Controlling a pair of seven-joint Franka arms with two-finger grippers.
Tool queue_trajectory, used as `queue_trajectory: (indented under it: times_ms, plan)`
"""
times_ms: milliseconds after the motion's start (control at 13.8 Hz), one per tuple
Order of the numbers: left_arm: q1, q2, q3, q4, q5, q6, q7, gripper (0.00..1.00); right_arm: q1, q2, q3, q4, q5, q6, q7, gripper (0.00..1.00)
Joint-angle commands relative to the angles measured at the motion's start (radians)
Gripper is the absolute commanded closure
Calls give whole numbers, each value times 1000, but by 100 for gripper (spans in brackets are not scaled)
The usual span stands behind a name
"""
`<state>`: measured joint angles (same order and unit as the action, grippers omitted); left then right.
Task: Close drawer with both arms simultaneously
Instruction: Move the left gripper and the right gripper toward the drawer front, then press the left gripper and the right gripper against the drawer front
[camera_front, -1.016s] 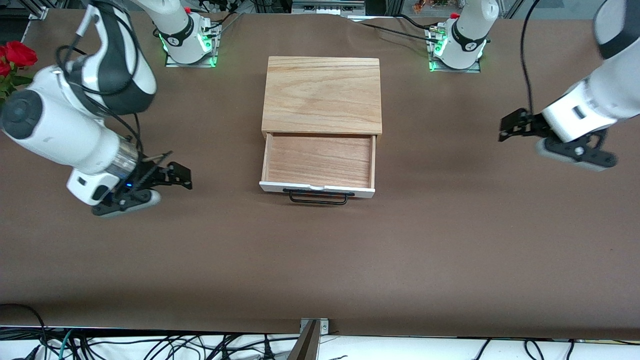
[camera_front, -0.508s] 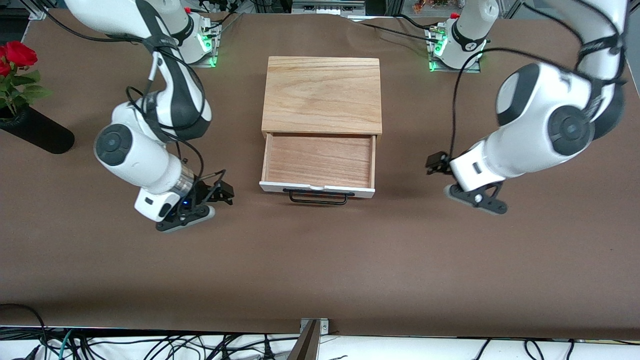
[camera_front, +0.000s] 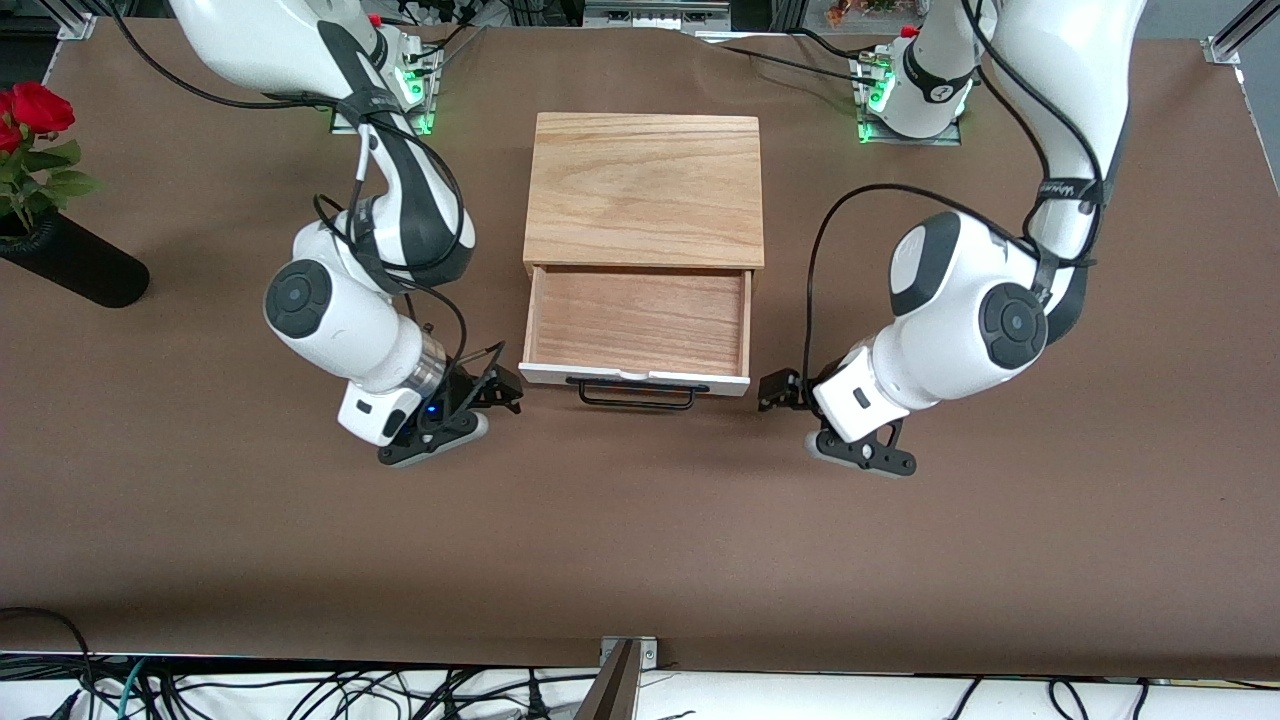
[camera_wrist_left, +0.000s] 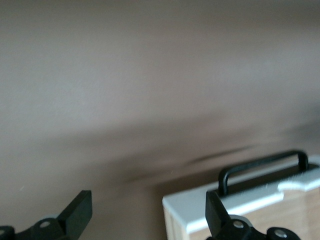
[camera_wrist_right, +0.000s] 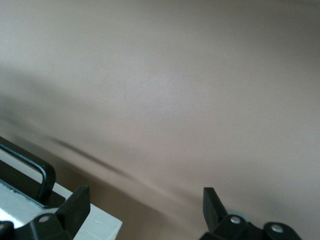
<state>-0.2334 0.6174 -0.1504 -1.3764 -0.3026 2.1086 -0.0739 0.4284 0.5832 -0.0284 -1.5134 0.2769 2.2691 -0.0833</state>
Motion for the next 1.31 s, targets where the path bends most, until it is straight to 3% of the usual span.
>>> queue_trajectory:
  times_ms: [0,435,1233]
  plan:
    - [-30,65,6,62,-55,31,-18,0,15,27,1,32,24,1,4,0]
    - [-73,99,5,43,-138,31,-17,0,44,55,2,32,27,23,4,0]
    - [-92,128,3,30,-139,19,-18,0,76,72,2,27,56,9,-7,0]
